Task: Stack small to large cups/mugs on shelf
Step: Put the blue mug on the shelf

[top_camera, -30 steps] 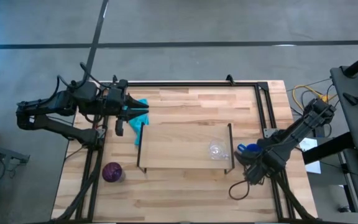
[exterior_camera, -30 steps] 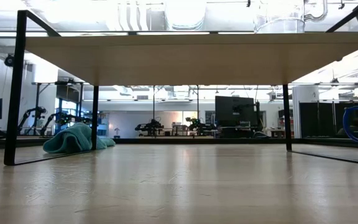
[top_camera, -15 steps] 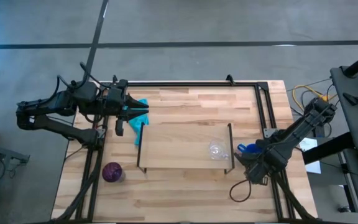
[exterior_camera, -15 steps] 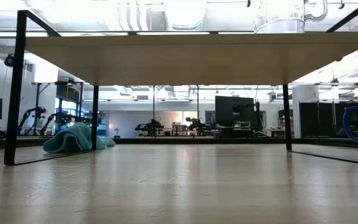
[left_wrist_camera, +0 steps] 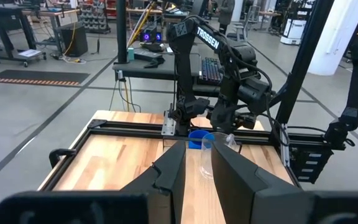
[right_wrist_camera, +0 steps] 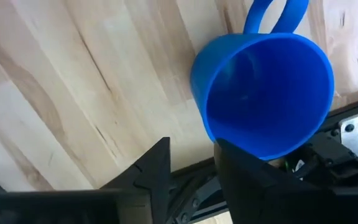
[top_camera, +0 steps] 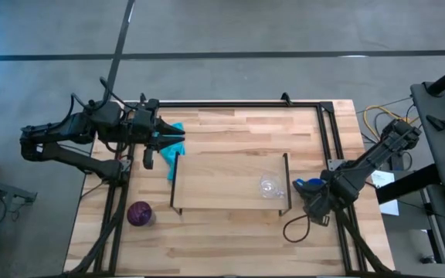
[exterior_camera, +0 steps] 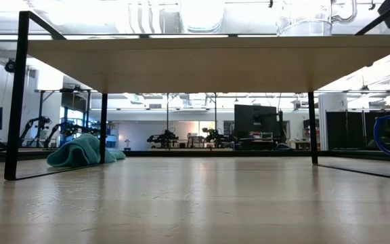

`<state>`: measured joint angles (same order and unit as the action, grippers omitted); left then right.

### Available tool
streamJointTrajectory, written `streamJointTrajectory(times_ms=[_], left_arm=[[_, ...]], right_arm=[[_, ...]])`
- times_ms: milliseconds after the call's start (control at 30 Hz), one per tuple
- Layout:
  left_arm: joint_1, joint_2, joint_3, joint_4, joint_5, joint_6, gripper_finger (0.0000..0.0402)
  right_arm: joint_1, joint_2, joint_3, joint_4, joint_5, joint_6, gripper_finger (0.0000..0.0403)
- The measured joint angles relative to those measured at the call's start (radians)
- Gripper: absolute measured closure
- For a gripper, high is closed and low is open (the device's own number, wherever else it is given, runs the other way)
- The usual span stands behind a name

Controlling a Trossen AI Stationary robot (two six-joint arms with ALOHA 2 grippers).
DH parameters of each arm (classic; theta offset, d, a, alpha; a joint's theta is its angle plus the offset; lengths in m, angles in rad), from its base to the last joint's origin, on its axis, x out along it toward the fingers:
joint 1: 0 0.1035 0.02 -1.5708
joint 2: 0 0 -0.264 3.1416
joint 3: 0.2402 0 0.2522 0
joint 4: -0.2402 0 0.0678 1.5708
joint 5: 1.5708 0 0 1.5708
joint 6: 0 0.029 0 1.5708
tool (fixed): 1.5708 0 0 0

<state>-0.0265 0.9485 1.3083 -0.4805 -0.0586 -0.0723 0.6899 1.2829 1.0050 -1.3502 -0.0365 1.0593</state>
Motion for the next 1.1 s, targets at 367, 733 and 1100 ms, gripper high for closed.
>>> streamJointTrajectory(times_ms=[367,733,1100], left_arm=[[0.0,0.0,0.0,-0.003,0.001,0.0,0.0338],[0.0,0.0,0.0,-0.003,0.003,0.001,0.0338],[0.0,0.0,-0.001,-0.002,0.003,0.0,0.0338]], right_arm=[[0.001,0.001,-0.045,0.0,0.029,-0.02,0.0281],[0.0,0.005,-0.086,0.076,0.041,-0.065,0.0287],[0.0,0.009,-0.17,0.105,0.041,-0.064,0.0288]])
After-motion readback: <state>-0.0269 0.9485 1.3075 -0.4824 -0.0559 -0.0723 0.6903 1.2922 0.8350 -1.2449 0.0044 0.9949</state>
